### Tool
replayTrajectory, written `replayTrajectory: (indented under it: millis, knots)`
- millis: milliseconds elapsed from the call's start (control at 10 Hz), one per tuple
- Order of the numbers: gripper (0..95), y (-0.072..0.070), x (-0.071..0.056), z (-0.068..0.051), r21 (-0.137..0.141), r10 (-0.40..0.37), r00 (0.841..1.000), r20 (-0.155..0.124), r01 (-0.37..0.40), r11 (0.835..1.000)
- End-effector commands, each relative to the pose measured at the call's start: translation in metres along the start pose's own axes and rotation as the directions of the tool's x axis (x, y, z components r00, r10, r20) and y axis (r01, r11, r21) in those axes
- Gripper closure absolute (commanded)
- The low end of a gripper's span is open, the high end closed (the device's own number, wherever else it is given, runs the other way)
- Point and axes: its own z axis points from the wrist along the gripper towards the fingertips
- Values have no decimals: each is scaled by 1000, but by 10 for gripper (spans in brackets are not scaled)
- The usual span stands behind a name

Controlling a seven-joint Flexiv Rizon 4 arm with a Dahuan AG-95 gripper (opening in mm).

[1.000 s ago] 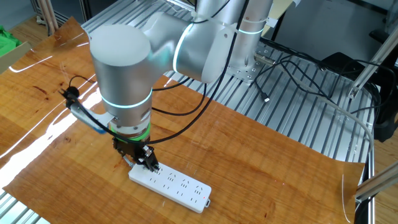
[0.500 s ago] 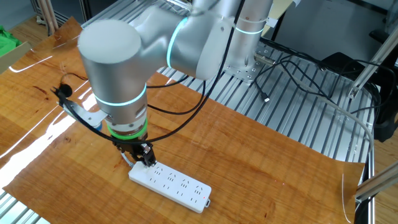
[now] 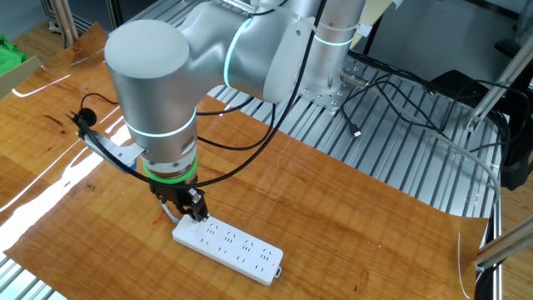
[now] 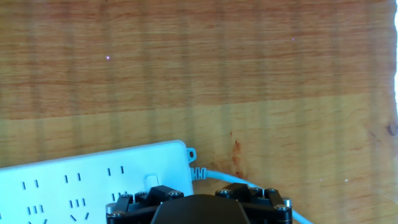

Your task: Turn off the power strip by pressing the button

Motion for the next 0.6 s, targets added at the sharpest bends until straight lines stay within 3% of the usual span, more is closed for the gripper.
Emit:
replayTrajectory:
  millis: [100, 300, 600]
  knots:
    - [190, 0, -1, 0, -5, -2, 1000, -1, 2, 1000]
    - [190, 1, -2, 3, -8, -4, 1000, 2, 4, 1000]
    - [190, 5, -5, 24, -19, -8, 1000, 25, 9, 1000]
